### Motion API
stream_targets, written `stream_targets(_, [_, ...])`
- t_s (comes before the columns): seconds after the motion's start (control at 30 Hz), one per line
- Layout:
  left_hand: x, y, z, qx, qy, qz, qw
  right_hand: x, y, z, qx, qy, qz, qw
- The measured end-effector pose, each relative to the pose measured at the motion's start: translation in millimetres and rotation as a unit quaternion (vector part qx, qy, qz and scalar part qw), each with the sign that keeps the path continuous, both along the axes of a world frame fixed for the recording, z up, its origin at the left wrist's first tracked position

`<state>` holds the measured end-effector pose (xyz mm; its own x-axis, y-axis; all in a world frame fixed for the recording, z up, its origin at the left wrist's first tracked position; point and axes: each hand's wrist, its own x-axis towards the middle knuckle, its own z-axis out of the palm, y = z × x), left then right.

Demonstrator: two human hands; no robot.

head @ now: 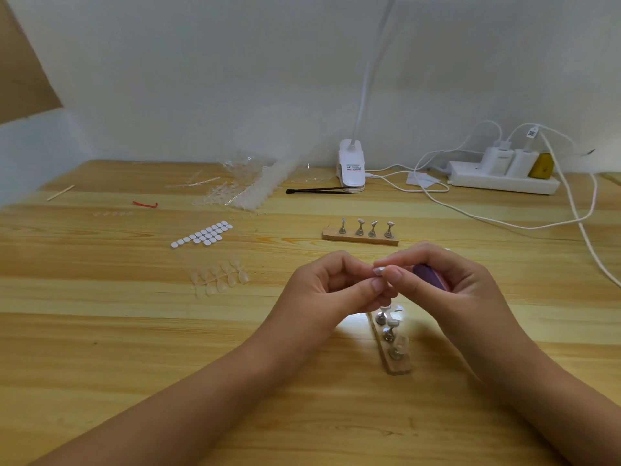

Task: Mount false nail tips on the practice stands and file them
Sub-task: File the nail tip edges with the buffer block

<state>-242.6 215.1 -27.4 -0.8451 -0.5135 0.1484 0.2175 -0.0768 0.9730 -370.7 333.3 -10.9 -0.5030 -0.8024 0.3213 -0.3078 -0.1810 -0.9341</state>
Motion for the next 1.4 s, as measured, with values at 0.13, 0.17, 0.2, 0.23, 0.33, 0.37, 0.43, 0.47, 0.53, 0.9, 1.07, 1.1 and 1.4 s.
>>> stream_targets(0.13, [0.4, -0.7, 0.0, 0.029, -0.001, -0.013, 1.000, -0.9, 0.4, -1.4, -0.011, 0.060, -0.010, 0.998])
stream_targets(0.17, [0.6, -1.2, 1.4, 0.048, -0.002, -0.022, 0.999, -1.1, 0.4, -1.4, -0.019, 0.068, -0.010, 0.997])
stream_targets(0.2, [0.8, -1.9, 2.1, 0.067, -0.003, -0.034, 0.997, -1.3, 0.2, -1.2, -0.028, 0.077, -0.010, 0.997])
stream_targets(0.23, [1.0, -2.0, 3.8, 0.085, -0.008, -0.048, 0.995, -1.6, 0.1, -1.1, -0.035, 0.091, -0.010, 0.995])
stream_targets(0.33, [1.0, -0.8, 6.3, 0.103, -0.020, -0.068, 0.992, -2.9, 0.0, -2.7, -0.039, 0.170, -0.016, 0.985])
stream_targets(0.37, [1.0, -0.2, 6.8, 0.107, -0.023, -0.069, 0.992, -3.1, 0.2, -3.7, -0.038, 0.197, -0.019, 0.979])
stream_targets(0.43, [0.7, 0.1, 7.0, 0.119, -0.024, -0.073, 0.990, -4.5, 0.2, -4.9, -0.045, 0.234, -0.023, 0.971])
stream_targets(0.47, [0.5, -0.3, 6.5, 0.129, -0.025, -0.079, 0.988, -5.1, 0.2, -5.3, -0.049, 0.248, -0.025, 0.967])
stream_targets(0.53, [0.6, -1.2, 7.2, 0.154, -0.023, -0.097, 0.983, -6.4, 0.3, -5.2, -0.059, 0.271, -0.029, 0.960])
stream_targets(0.9, [1.2, -3.3, 9.5, 0.233, -0.016, -0.143, 0.962, -7.9, 2.5, -2.2, -0.085, 0.310, -0.021, 0.947])
stream_targets(1.07, [1.9, -4.3, 9.4, 0.256, -0.036, -0.163, 0.952, -6.0, 3.7, -1.4, -0.091, 0.321, -0.019, 0.943])
stream_targets(1.1, [2.1, -3.8, 9.8, 0.256, -0.044, -0.163, 0.952, -5.7, 4.1, -1.1, -0.093, 0.323, -0.020, 0.942])
stream_targets(1.4, [3.3, 1.1, 14.6, 0.133, -0.043, -0.143, 0.980, -4.5, 4.2, 0.8, -0.089, 0.307, 0.001, 0.947])
